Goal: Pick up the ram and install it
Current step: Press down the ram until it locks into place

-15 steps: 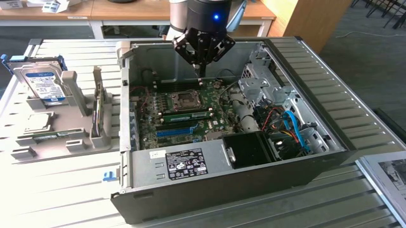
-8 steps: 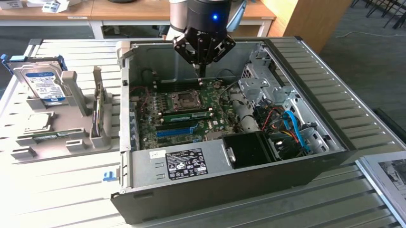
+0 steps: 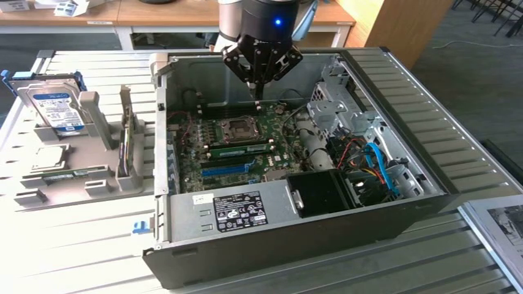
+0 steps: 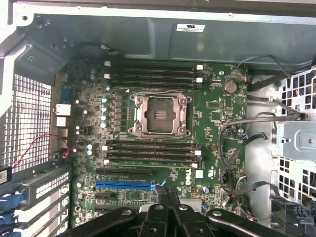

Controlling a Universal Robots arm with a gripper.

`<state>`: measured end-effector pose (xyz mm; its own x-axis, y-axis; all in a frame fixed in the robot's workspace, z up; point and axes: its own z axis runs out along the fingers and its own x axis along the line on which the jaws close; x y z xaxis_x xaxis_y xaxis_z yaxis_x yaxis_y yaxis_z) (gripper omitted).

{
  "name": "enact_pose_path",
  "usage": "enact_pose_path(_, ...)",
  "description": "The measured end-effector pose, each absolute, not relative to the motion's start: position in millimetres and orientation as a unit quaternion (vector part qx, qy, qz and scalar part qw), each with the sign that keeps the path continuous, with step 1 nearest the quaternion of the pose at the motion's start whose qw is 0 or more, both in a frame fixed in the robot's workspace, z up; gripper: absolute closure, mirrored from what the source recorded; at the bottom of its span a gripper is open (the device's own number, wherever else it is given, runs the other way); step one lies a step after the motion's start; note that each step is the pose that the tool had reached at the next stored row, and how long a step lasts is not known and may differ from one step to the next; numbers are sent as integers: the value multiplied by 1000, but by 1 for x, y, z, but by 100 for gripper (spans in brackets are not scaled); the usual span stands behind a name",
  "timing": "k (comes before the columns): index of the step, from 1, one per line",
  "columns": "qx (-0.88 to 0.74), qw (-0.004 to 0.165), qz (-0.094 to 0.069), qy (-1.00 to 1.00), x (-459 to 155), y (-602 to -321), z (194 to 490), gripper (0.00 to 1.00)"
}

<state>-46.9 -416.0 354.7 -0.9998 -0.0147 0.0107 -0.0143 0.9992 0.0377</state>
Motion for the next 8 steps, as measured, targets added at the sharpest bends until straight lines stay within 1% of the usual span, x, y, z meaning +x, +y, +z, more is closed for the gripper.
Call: enact_pose_path(8,7,6,-19,-1000,-49,-416,355,90)
